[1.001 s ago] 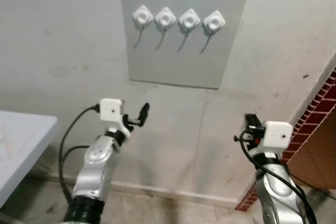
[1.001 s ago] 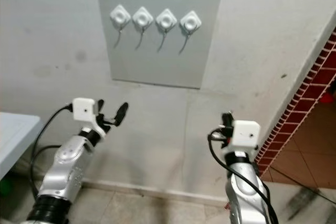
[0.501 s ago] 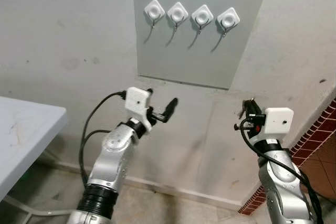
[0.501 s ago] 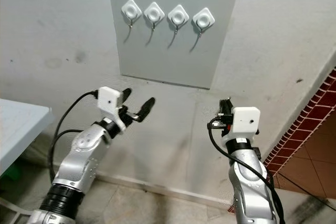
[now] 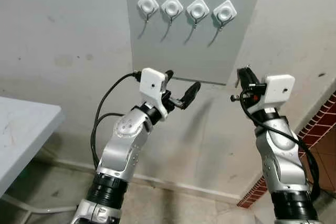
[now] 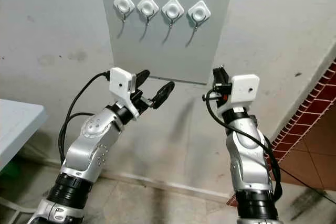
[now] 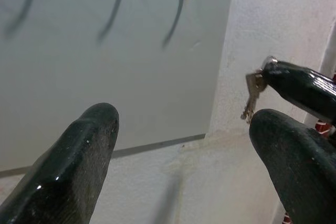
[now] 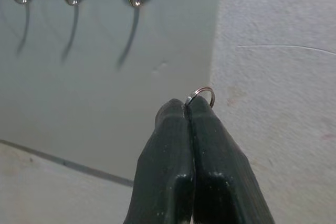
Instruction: Hang keys on a hook
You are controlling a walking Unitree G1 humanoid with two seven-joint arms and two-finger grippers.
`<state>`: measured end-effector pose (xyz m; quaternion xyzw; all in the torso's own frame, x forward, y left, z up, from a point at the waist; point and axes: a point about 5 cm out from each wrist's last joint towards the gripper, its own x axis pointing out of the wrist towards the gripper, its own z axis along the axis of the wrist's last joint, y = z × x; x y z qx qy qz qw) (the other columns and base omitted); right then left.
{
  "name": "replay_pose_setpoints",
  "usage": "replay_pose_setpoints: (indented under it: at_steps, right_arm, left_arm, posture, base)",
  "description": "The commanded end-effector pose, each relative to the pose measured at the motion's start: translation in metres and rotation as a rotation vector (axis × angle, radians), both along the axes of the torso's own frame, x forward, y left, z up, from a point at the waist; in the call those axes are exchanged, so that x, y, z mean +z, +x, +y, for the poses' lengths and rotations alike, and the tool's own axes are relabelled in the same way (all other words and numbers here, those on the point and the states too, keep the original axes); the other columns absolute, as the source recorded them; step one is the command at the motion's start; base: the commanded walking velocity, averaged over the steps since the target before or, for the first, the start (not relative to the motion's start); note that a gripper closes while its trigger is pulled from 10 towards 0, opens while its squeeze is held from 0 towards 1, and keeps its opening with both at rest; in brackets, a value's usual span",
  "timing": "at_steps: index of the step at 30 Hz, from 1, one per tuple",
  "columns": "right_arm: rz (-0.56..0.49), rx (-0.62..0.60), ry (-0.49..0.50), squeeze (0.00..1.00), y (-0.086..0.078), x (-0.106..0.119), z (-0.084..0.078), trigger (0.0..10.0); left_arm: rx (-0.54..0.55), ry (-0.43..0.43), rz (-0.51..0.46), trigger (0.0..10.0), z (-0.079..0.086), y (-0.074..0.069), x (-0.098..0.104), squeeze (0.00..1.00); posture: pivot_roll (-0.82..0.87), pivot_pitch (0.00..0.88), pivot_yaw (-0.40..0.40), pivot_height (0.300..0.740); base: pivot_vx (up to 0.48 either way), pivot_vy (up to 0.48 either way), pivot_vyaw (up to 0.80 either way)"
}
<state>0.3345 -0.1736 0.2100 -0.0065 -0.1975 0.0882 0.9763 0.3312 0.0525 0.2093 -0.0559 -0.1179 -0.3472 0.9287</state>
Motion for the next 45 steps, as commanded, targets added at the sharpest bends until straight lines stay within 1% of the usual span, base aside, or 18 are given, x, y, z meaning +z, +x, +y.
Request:
replay_pose_setpoints:
  at_steps: [1,5,10,16,18,20,27,35,45]
  right_arm:
    - [-0.026,0.023,0.008,0.00,0.003,0.006,0.000,10.0]
    - [-0.066,0.053,0.023,0.00,0.007,0.017,0.003,10.0]
    - [-0.102,0.058,0.042,0.00,0.012,0.028,0.003,10.0]
    - [-0.148,0.138,0.073,0.00,0.015,0.041,0.011,10.0]
    - [-0.165,0.198,0.083,0.00,0.015,0.046,0.018,10.0]
    - [-0.168,0.232,0.082,0.00,0.016,0.048,0.022,10.0]
    - [-0.155,0.282,0.078,0.00,0.019,0.049,0.026,10.0]
    - [-0.142,0.299,0.071,0.00,0.024,0.049,0.025,10.0]
    - [-0.148,0.308,0.080,0.00,0.034,0.058,0.019,10.0]
  left_arm:
    - [-0.011,-0.010,-0.024,10.0,-0.001,-0.001,0.010,0.00]
    - [-0.023,-0.011,-0.033,10.0,-0.003,-0.001,0.015,0.00]
    - [-0.025,-0.012,-0.037,10.0,-0.003,-0.002,0.017,0.00]
    - [-0.033,-0.018,-0.035,10.0,-0.005,-0.004,0.019,0.00]
    - [-0.032,-0.016,-0.038,10.0,-0.005,-0.004,0.019,0.00]
    - [-0.034,-0.018,-0.037,10.0,-0.005,-0.005,0.019,0.00]
    - [-0.035,-0.023,-0.040,10.0,-0.006,-0.007,0.021,0.00]
    - [-0.033,-0.027,-0.036,10.0,-0.006,-0.009,0.020,0.00]
    - [-0.034,-0.024,-0.029,10.0,-0.005,-0.009,0.020,0.00]
  posture:
    - [-0.05,0.049,-0.001,0.740]
    - [-0.05,0.042,-0.002,0.740]
    - [-0.05,0.035,-0.003,0.740]
    - [-0.04,0.022,-0.009,0.740]
    - [-0.04,0.016,-0.011,0.740]
    - [-0.04,0.011,-0.013,0.740]
    - [-0.03,0.011,-0.025,0.740]
    - [-0.03,0.012,-0.029,0.740]
    - [-0.02,0.019,-0.024,0.740]
  base:
    - [0.000,0.000,0.00]
    - [0.000,0.000,0.00]
    - [0.000,0.000,0.00]
    - [0.000,0.000,0.00]
    - [0.000,0.000,0.00]
    - [0.000,0.000,0.00]
    - [0.000,0.000,0.00]
    - [0.000,0.000,0.00]
    - [0.000,0.000,0.00]
